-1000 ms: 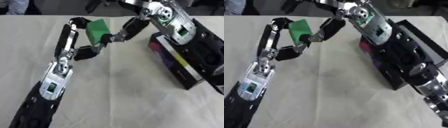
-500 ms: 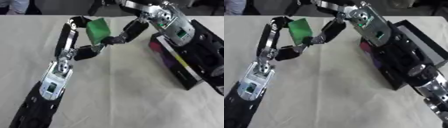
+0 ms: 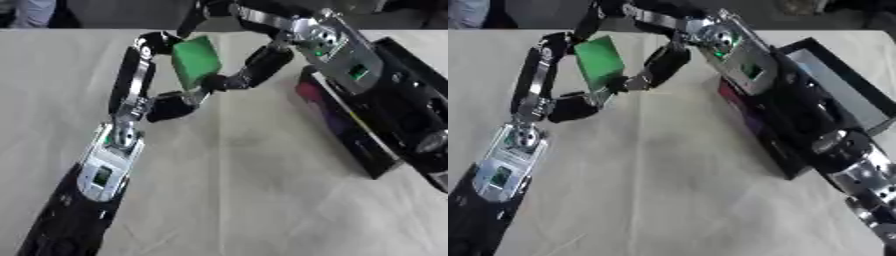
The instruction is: Pick up the objects with one hand, pass them to the other hand, and then place them into the box on the other side of the table.
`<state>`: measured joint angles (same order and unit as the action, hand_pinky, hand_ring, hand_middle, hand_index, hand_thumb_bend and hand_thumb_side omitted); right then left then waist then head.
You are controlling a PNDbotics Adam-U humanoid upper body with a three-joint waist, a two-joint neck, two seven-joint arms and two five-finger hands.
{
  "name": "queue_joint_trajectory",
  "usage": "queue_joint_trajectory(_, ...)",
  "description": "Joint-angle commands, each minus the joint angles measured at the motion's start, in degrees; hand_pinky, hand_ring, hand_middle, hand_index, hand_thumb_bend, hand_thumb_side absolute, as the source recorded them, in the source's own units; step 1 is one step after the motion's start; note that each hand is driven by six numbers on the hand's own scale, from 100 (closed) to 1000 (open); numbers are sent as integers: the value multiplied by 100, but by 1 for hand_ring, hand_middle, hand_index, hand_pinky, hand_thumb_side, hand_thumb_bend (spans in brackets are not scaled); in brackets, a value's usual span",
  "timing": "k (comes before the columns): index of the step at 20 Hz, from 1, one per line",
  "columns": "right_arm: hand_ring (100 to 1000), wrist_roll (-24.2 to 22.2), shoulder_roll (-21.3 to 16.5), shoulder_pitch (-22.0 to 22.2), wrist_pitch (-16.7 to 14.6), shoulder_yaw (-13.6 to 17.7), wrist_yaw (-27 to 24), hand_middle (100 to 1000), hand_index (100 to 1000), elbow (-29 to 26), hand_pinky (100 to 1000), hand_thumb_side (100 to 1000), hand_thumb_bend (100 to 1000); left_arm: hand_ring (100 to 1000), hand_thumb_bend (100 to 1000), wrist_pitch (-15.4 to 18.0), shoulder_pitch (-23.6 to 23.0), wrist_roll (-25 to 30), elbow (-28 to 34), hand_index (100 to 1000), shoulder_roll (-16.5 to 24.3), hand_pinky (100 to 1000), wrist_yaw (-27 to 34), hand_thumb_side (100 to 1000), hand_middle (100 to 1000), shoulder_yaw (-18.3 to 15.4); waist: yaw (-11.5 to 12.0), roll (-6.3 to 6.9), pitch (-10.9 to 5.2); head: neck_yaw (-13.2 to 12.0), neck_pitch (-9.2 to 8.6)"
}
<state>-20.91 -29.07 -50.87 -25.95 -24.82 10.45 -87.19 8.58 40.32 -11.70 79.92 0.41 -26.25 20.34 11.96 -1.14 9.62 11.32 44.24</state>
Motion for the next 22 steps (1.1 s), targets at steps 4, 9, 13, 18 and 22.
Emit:
queue_joint_trajectory(4,774,52,-63,-73,-32,48,115,684,792,39,881,100,355,617,150,133,102,25,89,425,-28,727,78,184,468,19,12,18,3,24,-12)
queue_joint_trajectory(9,767,57,-64,-58,-18,48,138,644,771,66,878,100,319,620,152,182,97,41,86,425,-30,728,76,183,468,23,18,20,15,24,-12)
queue_joint_trajectory(13,751,63,-66,-48,-4,49,88,584,734,69,875,100,286,620,153,188,93,43,75,427,-36,728,61,183,468,22,17,21,21,22,-12)
queue_joint_trajectory(18,683,-34,-74,-36,53,24,-104,465,633,52,855,100,123,621,163,197,90,39,72,438,-40,728,36,185,469,25,19,22,19,18,-12)
queue_joint_trajectory(22,640,-144,-96,-35,80,28,-242,399,600,-3,839,100,125,626,344,188,94,34,59,491,-43,731,1,184,479,29,13,20,9,24,-12)
